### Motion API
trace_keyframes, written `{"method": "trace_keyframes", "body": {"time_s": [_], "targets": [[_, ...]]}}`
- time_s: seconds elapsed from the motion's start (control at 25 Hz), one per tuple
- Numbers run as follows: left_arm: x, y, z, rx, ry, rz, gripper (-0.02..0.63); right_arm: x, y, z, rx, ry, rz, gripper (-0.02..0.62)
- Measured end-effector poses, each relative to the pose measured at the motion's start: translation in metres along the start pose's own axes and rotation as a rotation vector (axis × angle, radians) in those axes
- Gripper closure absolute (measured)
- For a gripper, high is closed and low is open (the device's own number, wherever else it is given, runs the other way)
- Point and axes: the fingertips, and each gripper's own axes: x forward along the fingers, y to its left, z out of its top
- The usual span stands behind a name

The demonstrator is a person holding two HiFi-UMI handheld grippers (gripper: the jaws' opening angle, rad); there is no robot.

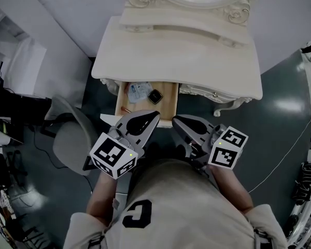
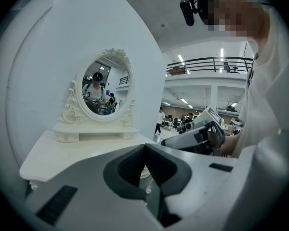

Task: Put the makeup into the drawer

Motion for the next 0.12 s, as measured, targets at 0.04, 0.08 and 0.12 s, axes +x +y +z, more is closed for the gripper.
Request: {"method": "trace_keyframes", "body": {"time_s": [0.04, 0.08, 0.12], "targets": [[0.0004, 0.0004, 0.0001, -0.001, 0.0, 0.002, 0.552, 0.0003, -0.0007, 0.0001, -0.001, 0.001, 0.0, 0.569], [0.0009, 0.0008, 0.0003, -0.001, -0.001, 0.003, 0.552, 0.0004, -0.0014, 0.0003, -0.001, 0.002, 0.0, 0.569], [0.0014, 0.0012, 0.0006, -0.002, -0.002, 0.005, 0.552, 0.0006, -0.0022, 0.0006, -0.002, 0.003, -0.001, 0.569]]}}
